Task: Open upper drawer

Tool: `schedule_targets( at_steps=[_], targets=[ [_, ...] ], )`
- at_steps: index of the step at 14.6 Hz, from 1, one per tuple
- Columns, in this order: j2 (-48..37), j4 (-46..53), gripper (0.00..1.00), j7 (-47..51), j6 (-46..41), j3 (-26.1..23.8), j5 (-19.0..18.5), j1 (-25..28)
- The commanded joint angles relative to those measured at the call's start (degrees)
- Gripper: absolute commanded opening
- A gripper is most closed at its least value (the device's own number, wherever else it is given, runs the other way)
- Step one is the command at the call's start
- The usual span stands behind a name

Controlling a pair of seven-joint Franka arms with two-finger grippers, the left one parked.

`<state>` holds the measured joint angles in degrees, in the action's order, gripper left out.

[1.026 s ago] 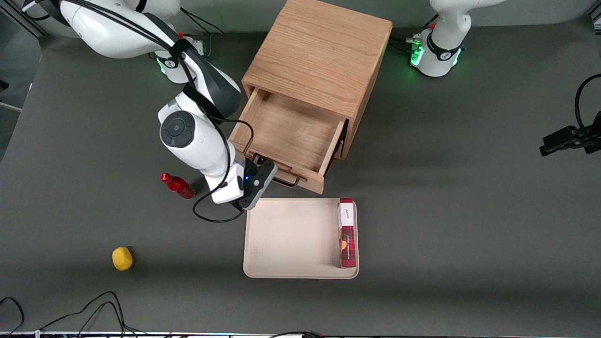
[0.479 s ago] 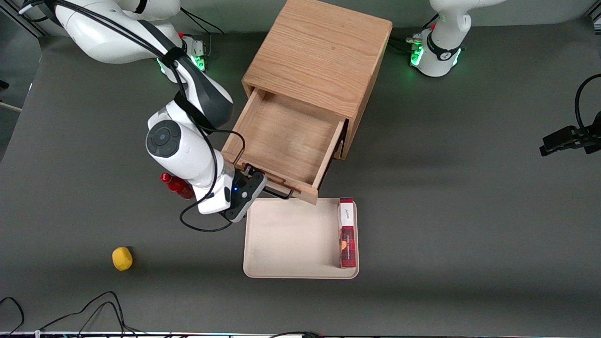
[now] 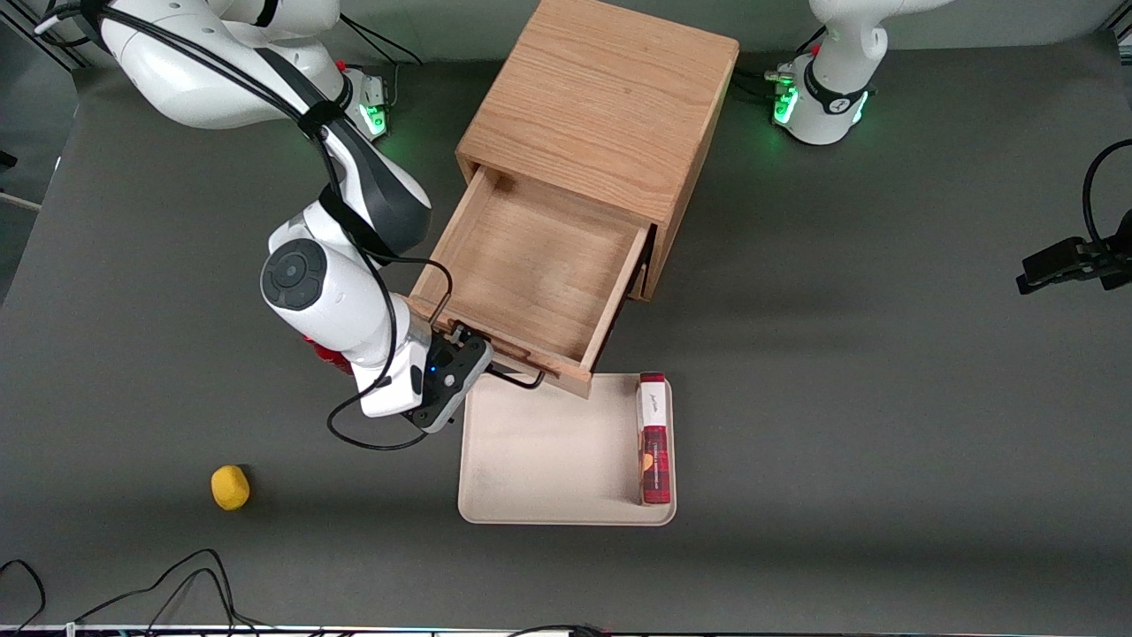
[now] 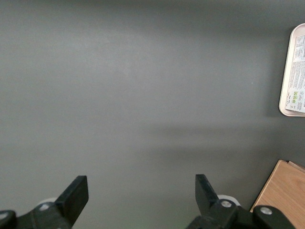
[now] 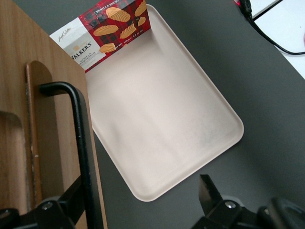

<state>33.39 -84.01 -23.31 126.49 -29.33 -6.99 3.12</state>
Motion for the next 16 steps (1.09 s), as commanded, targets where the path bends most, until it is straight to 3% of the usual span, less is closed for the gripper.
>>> schedule_targets(
  at_steps=[1, 5, 12, 16],
  targets=[
    [0.3, 1.9, 1.00, -0.9, 0.2, 0.3, -0.3, 0.7],
    [0.3, 2.6, 1.00, -1.0, -1.7, 0.0, 4.8, 1.4],
    [-0.4, 4.0, 1.00, -1.8, -8.0, -0.3, 5.1, 1.4],
    [-8.7, 5.4, 1.00, -0.3, -11.3, 1.3, 5.0, -0.3]
  ],
)
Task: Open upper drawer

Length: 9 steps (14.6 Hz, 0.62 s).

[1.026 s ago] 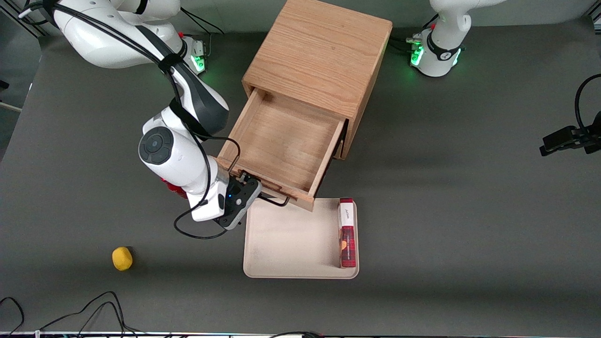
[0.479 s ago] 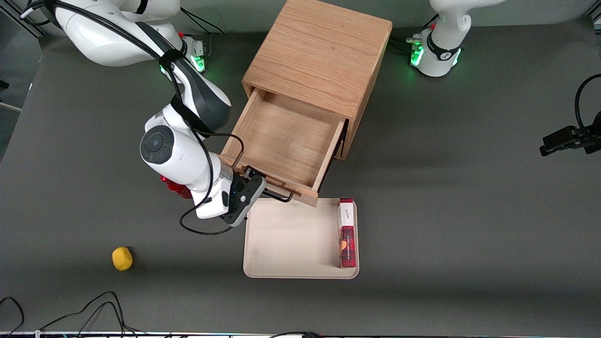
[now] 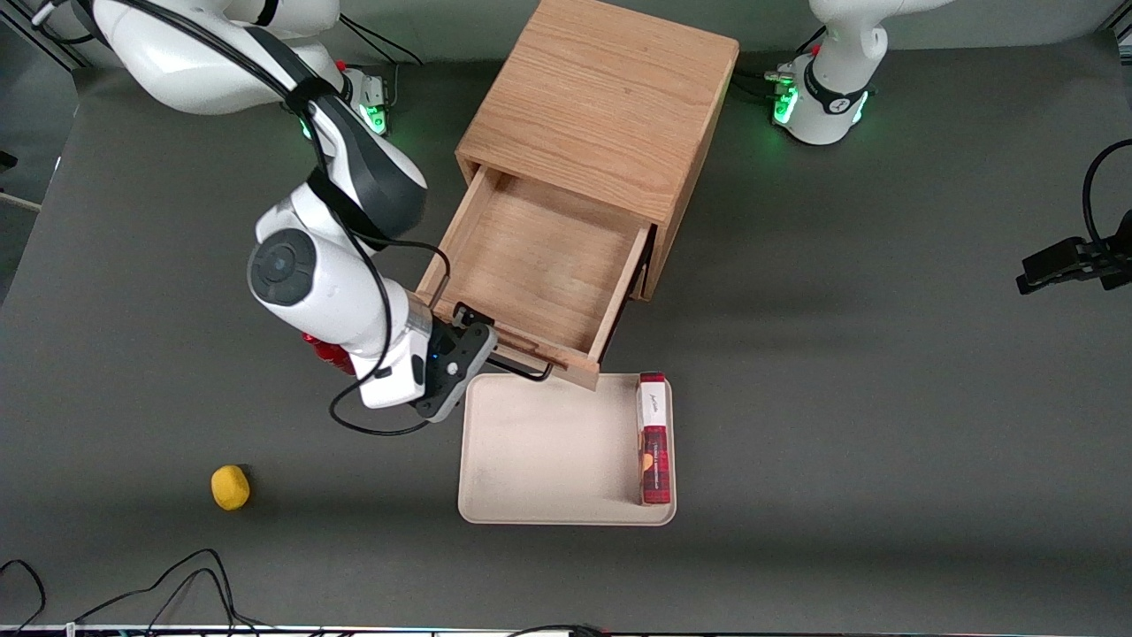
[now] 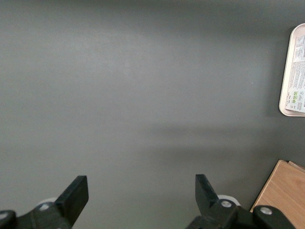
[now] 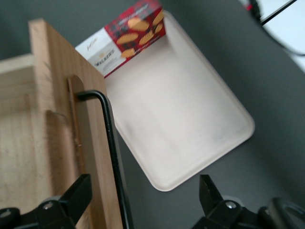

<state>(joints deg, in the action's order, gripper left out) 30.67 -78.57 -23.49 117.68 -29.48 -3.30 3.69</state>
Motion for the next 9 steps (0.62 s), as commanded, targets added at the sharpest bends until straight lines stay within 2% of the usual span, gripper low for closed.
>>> schedule_targets(
  at_steps=[1, 2, 5, 7, 9],
  targets=[
    [-8.2, -0.2, 1.00, 0.8, -2.5, 3.3, 1.4, -1.1],
    [-11.0, -0.5, 1.00, 0.9, -2.5, 5.0, 2.6, -1.5],
    [-19.7, -5.0, 1.00, 4.7, -7.0, 11.4, 12.3, -4.1],
    [-23.8, -7.1, 1.00, 8.1, -12.5, 13.3, 13.1, -6.8],
    [-26.9, -9.0, 1.00, 12.0, -17.1, 15.8, 11.6, -8.3]
  ],
)
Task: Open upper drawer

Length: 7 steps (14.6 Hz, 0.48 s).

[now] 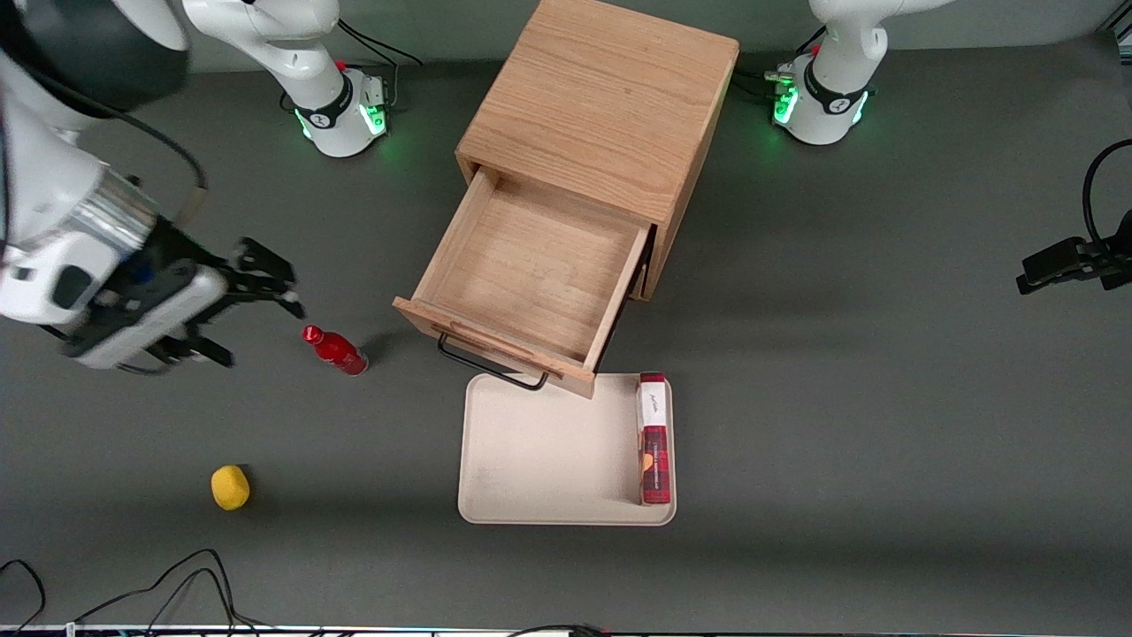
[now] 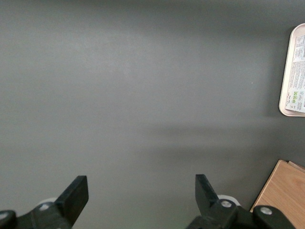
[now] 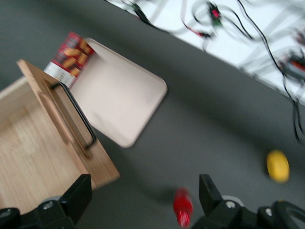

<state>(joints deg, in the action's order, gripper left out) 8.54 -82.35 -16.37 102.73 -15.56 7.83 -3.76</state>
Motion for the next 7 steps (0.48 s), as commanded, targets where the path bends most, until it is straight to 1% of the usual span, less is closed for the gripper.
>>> schedule_targets(
  at_steps=[1, 2, 4, 5, 7],
  targets=[
    [-6.1, -6.5, 1.00, 8.4, -3.9, 3.0, -0.9, -0.9],
    [-6.9, -7.3, 1.00, 12.7, -5.7, 3.6, -3.1, -1.4],
    [-7.9, -7.8, 1.00, 19.2, -10.3, 3.7, -6.2, -2.0],
    [-8.5, -8.2, 1.00, 21.4, -11.7, 3.7, -7.1, -2.4],
    [-10.0, -10.6, 1.00, 22.3, -11.7, 3.8, -7.1, -4.6]
  ],
)
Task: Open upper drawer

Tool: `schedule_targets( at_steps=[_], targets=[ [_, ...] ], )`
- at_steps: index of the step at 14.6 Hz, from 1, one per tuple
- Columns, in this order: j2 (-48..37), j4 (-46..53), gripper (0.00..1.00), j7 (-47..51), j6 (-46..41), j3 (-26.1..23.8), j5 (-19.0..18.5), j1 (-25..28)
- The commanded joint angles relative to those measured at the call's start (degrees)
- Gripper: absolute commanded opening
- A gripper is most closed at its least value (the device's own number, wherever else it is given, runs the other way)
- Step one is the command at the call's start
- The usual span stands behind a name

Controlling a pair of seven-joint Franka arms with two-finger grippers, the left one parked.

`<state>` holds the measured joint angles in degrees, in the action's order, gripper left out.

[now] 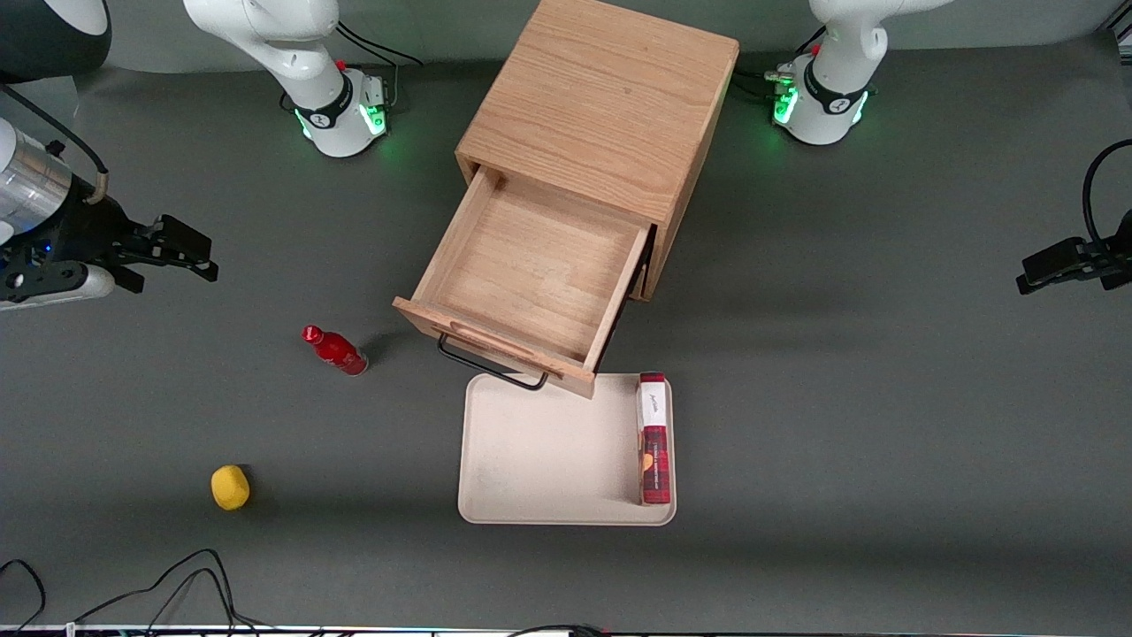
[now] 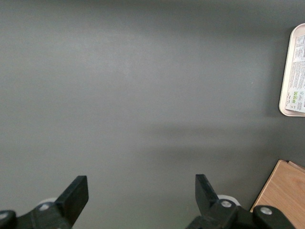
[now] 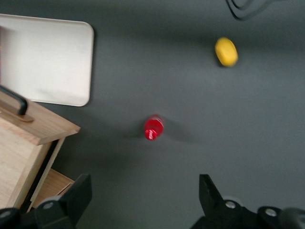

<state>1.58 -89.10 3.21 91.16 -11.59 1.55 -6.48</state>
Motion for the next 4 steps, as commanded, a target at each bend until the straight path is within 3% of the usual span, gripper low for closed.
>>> schedule_targets(
  at_steps=[1, 4],
  targets=[
    [-2.9, -4.2, 1.00, 2.6, 0.2, -0.1, -0.9, -2.1],
    [-2.6, -4.3, 1.00, 2.8, 0.5, 0.2, -1.1, -2.1]
  ],
)
